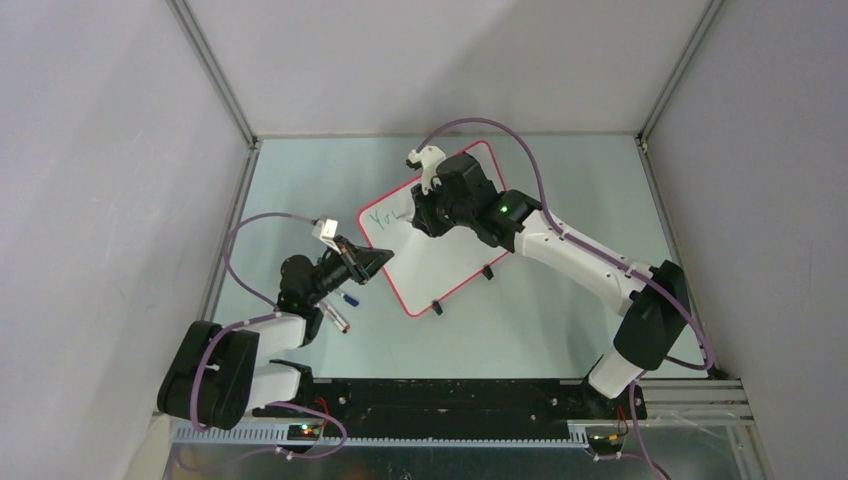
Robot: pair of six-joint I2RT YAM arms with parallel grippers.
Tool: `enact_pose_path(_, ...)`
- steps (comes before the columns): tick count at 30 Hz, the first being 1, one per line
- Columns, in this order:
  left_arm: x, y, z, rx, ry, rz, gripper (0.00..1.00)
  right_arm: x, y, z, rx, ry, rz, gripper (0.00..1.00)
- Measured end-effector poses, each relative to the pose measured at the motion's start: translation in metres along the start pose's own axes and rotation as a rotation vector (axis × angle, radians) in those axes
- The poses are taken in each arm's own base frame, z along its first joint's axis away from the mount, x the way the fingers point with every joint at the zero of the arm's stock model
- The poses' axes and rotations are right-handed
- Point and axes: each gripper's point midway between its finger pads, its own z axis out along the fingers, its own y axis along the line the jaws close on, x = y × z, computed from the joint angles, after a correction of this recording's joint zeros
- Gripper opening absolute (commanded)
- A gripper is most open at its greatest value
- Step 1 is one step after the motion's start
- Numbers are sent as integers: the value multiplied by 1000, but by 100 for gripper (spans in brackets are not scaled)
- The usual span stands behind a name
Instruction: Write a sentence on the whiteboard
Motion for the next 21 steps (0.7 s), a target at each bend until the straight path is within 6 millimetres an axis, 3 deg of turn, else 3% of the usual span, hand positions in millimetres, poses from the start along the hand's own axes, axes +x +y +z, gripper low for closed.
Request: enact_pose_path(21,0,0,0,0,0,0,5,-1,-4,-1,20,-1,4,0)
